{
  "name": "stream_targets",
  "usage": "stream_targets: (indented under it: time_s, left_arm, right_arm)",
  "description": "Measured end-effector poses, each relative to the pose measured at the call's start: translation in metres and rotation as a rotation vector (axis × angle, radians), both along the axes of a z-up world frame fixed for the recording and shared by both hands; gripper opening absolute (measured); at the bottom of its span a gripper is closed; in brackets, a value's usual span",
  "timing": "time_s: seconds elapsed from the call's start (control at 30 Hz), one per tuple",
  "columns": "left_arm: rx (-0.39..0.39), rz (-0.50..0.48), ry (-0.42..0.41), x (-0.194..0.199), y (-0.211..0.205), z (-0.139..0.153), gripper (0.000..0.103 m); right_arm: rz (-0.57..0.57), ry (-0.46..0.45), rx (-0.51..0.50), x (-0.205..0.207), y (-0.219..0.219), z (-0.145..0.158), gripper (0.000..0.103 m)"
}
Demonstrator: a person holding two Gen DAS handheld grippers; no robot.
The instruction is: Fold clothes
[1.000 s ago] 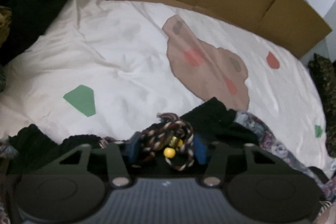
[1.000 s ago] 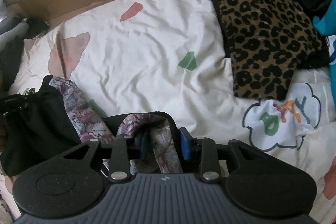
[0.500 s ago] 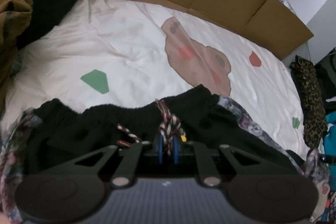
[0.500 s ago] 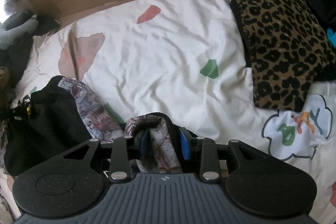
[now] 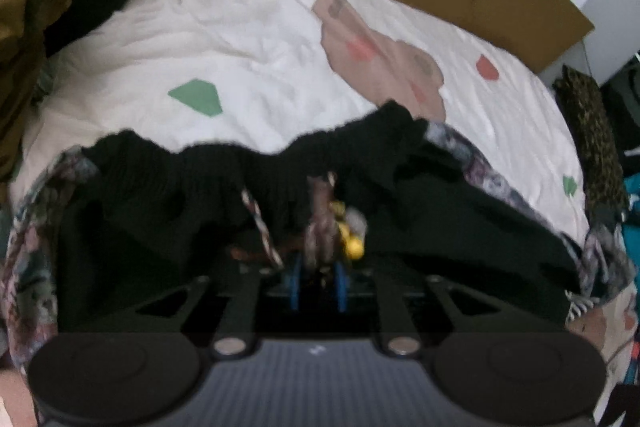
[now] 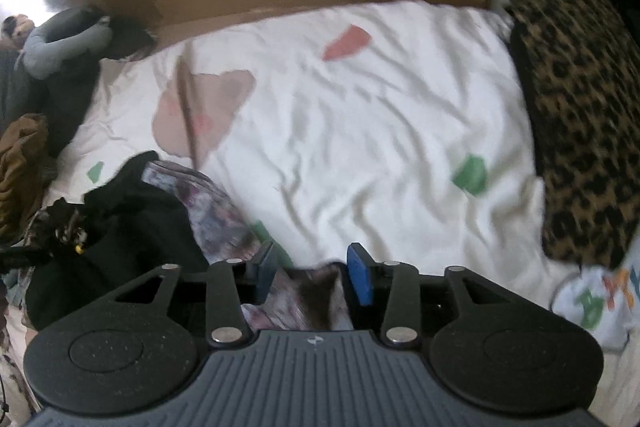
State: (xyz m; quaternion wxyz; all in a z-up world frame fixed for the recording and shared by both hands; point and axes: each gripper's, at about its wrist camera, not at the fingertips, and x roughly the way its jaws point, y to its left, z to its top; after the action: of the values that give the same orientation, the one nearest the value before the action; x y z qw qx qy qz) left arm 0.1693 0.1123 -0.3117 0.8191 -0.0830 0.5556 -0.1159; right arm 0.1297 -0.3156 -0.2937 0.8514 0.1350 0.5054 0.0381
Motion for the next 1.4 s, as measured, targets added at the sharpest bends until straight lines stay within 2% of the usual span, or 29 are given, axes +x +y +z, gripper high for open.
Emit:
stream_targets:
  time_s: [0.2,0.43,0.63,0.83,0.9,0.97,1.07,1.17,1.37,1.4]
  left_arm:
    - [-0.03,-0.005,0.038,-0.019,0.007,0.001,0.024]
    - [-0.034,0.02,0.019,-0.032,0.024,0.016,0.033]
    - [0.004,0.046,0.009,-0.025,0.043,0.03,0.033]
    - [0.052,0.105,-0.035,-0.011,0.071,0.045,0.033]
    - [0.073,0.13,-0.051,-0.004,0.082,0.047,0.033]
    - [0.097,0.154,-0.061,0.003,0.092,0.047,0.032]
    - [0.145,0.183,-0.082,0.014,0.106,0.045,0.031]
    - [0.189,0.211,-0.081,0.024,0.12,0.037,0.031]
    - [0.184,0.266,-0.067,0.045,0.137,0.016,0.031]
    - [0.163,0.273,-0.061,0.047,0.138,0.012,0.031]
  right_arm:
    - [0.056,-0.014,0.013,0.016,0.018,0.005,0.048]
    - [0.105,-0.01,0.023,0.026,0.037,0.002,0.048]
    - [0.178,-0.032,0.0,0.043,0.055,0.005,0.048]
    - [0.228,-0.048,0.0,0.062,0.068,0.011,0.048]
    - [0.277,-0.037,-0.017,0.066,0.074,0.011,0.048]
    - [0.327,-0.023,-0.037,0.068,0.08,0.01,0.048]
    - [0.335,0.008,-0.035,0.07,0.082,0.004,0.048]
    - [0.354,0.0,-0.051,0.072,0.088,-0.003,0.048]
    - [0.315,-0.063,-0.037,0.09,0.099,-0.012,0.048]
    - [0.301,-0.076,-0.029,0.093,0.101,-0.012,0.048]
